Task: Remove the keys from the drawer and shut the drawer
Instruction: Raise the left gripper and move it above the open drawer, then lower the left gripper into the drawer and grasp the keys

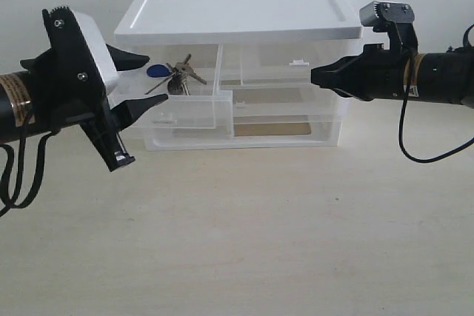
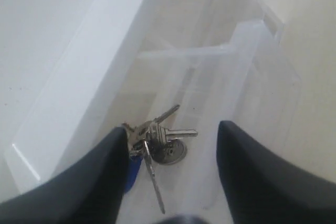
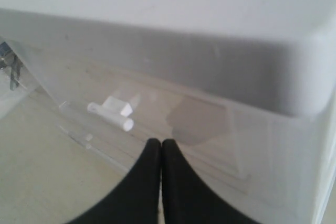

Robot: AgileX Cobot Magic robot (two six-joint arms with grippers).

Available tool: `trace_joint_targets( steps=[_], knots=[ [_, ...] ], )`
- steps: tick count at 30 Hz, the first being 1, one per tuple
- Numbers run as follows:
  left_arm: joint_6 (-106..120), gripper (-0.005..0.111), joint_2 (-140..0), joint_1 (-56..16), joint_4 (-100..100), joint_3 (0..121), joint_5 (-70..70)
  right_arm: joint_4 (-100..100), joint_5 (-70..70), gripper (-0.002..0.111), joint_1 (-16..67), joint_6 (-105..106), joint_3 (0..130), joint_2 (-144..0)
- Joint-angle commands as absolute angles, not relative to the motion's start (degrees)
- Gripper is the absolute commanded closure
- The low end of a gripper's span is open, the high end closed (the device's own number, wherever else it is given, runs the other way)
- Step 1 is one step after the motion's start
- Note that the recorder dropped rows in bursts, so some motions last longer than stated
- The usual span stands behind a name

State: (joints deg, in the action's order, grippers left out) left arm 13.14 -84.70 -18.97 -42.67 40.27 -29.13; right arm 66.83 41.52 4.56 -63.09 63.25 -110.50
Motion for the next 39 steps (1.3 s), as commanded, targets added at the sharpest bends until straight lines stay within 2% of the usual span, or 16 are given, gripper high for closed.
trace_joint_targets(
  steps=[1,3,5,9,14,21,27,39],
  knots=[
    [5.1,0.060,-83.1,-19.3,-39.1,40.7,-33.6,62.4,38.1,0.108,4.0,-63.1,64.1,-110.5],
    [-4.0,0.060,-81.6,-19.3,-29.5,40.8,-34.7,62.4,38.1,0.108,4.0,-63.1,64.1,-110.5],
    [-9.6,0.060,-80.7,-19.1,-24.0,43.0,-29.6,62.4,38.1,0.108,4.0,-63.1,64.1,-110.5],
    [-26.0,0.063,-83.5,-20.0,-31.8,53.1,-8.4,62.4,38.1,0.108,4.0,-63.1,64.1,-110.5],
    [-36.2,0.063,-88.3,-22.1,-35.8,62.0,2.7,62.4,38.1,0.108,4.0,-63.1,64.1,-110.5],
    [-26.2,0.063,-92.8,-28.0,-26.2,69.0,15.5,62.4,38.1,0.108,4.0,-63.1,64.1,-110.5],
    [-5.4,0.063,-99.3,-26.7,-3.9,76.3,20.8,62.3,37.9,0.108,4.0,-63.1,64.1,-110.5],
    [0.7,0.063,-107.8,-25.2,1.1,82.5,22.3,62.3,37.9,0.108,4.0,-63.1,64.1,-110.5]
  ],
)
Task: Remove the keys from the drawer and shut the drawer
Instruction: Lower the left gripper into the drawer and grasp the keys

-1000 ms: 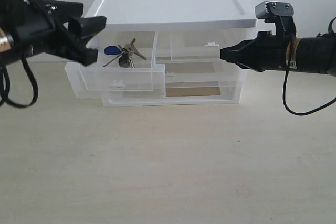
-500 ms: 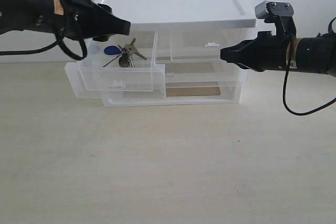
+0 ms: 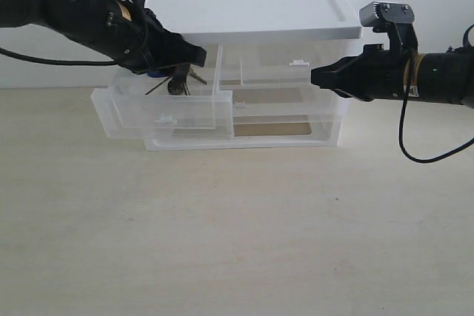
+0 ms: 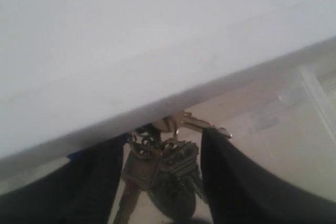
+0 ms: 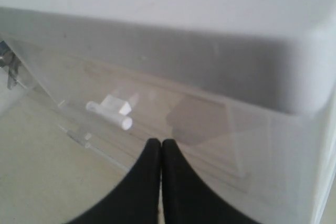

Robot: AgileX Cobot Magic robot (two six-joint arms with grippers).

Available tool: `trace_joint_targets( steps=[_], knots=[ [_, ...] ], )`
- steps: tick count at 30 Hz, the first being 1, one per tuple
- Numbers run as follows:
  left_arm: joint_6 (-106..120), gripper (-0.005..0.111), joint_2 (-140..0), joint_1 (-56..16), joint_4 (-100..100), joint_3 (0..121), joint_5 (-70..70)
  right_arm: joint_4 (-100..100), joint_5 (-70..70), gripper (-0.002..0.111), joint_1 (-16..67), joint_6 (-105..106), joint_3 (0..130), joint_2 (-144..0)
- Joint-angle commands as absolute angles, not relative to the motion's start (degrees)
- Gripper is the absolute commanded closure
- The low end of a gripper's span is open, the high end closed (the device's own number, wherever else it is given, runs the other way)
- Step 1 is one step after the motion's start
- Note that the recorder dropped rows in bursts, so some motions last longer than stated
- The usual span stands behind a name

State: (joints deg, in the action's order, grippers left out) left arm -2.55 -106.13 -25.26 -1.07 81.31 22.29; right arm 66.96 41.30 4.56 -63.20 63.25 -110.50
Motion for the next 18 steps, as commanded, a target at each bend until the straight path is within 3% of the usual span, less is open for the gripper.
trace_joint_targets(
  steps=[1,12,14,17,18],
  knots=[
    [0.7,0.063,-108.4,-25.2,1.1,82.9,22.3,62.3,37.9,0.108,4.0,-63.1,64.1,-110.5],
    [-0.4,0.065,-110.9,-25.2,-1.0,84.7,24.4,62.3,37.9,0.108,4.0,-63.1,64.1,-110.5],
    [0.8,0.075,-110.9,-25.2,-1.0,84.7,24.6,62.3,37.9,0.108,4.0,-63.1,64.1,-110.5],
    [1.6,0.101,-110.6,-25.2,-1.0,84.7,25.3,62.3,37.9,0.108,4.0,-63.1,64.1,-110.5],
    [2.7,0.102,-110.4,-25.2,-1.0,84.7,25.8,62.3,37.9,0.108,4.0,-63.1,64.1,-110.5]
  ],
)
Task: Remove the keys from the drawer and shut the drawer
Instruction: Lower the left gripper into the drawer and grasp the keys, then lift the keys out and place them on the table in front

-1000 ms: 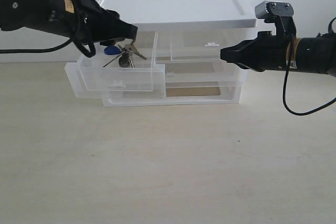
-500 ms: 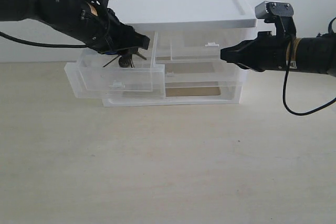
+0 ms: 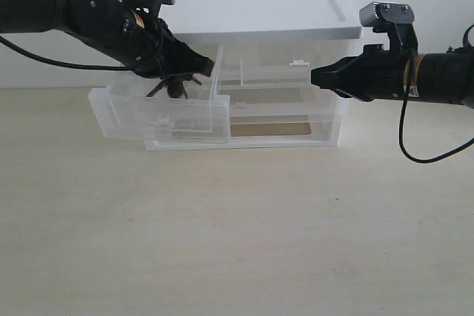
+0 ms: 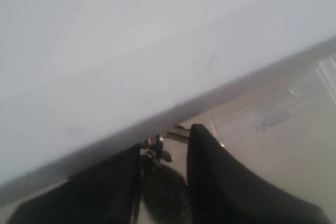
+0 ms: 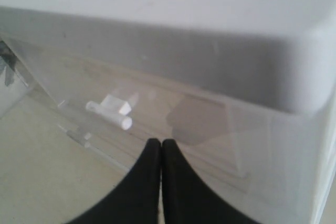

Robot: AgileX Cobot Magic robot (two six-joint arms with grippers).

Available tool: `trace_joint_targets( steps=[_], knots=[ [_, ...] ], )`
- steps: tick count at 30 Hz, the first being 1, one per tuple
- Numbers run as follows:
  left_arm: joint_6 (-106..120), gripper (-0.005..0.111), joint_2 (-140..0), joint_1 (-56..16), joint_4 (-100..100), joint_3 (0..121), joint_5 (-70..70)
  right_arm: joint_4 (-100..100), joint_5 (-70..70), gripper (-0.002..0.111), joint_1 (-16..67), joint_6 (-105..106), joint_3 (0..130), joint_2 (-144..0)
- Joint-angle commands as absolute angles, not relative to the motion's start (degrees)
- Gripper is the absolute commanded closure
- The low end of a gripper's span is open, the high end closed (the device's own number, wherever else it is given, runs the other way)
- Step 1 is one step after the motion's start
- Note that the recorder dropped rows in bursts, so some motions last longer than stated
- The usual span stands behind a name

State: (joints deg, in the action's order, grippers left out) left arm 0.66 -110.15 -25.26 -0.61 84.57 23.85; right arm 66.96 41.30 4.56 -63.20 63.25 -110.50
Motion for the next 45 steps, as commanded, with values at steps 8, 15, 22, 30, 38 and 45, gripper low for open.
trace_joint_targets(
  steps=[8,15,22,30,38,45],
  knots=[
    [3.7,0.102,-104.7,-26.0,-1.0,84.7,30.1,62.2,37.9,0.108,4.0,-63.1,64.1,-110.5],
    [5.5,0.102,-97.2,-29.4,-1.0,82.9,32.9,62.2,37.9,0.108,4.0,-63.0,64.1,-110.5],
    [5.6,0.102,-85.8,-30.5,-1.2,79.0,33.3,62.2,37.9,0.108,4.0,-63.0,64.1,-110.5],
    [10.6,0.102,-79.5,-42.9,5.6,63.3,20.8,62.2,37.9,0.108,4.0,-63.1,64.1,-110.5],
    [10.6,0.102,-80.9,-47.1,5.8,52.1,11.3,62.2,37.9,0.108,4.0,-63.1,64.1,-110.5],
    [10.6,0.102,-85.9,-50.0,5.8,48.6,7.5,62.2,37.9,0.108,4.0,-63.1,64.1,-110.5]
  ],
)
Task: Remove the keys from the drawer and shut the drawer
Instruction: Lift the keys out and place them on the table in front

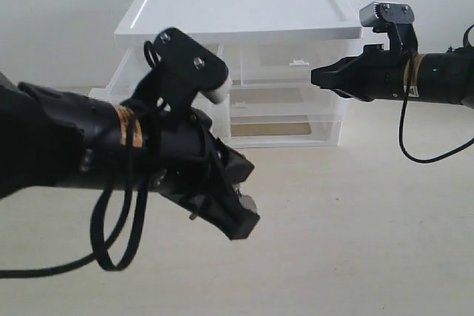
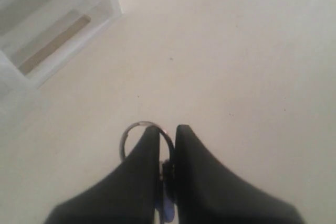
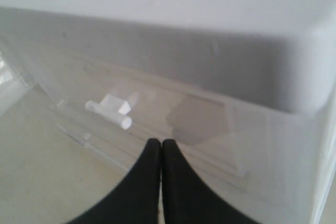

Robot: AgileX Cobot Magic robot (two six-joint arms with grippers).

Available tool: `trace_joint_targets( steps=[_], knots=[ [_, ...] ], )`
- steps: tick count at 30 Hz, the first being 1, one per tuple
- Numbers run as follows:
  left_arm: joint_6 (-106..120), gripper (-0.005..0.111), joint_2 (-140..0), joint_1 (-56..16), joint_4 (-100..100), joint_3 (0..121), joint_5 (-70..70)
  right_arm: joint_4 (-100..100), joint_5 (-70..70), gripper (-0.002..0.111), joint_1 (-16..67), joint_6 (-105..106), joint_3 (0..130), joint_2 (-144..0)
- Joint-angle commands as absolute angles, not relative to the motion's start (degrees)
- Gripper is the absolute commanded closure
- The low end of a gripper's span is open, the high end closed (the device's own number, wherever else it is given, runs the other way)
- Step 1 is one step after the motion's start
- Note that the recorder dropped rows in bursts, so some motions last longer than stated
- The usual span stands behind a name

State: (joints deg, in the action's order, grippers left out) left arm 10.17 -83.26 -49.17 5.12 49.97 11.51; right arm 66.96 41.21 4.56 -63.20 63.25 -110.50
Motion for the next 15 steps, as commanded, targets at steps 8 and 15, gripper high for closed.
trace_joint_targets(
  steps=[8,15],
  knots=[
    [9.7,0.072,-90.8,-49.3,5.8,48.5,4.9,62.2,37.9,0.108,4.0,-63.1,64.1,-110.5],
    [9.6,0.058,-89.3,-48.8,5.4,48.5,4.5,62.2,37.7,0.108,4.0,-63.1,64.1,-110.5]
  ],
)
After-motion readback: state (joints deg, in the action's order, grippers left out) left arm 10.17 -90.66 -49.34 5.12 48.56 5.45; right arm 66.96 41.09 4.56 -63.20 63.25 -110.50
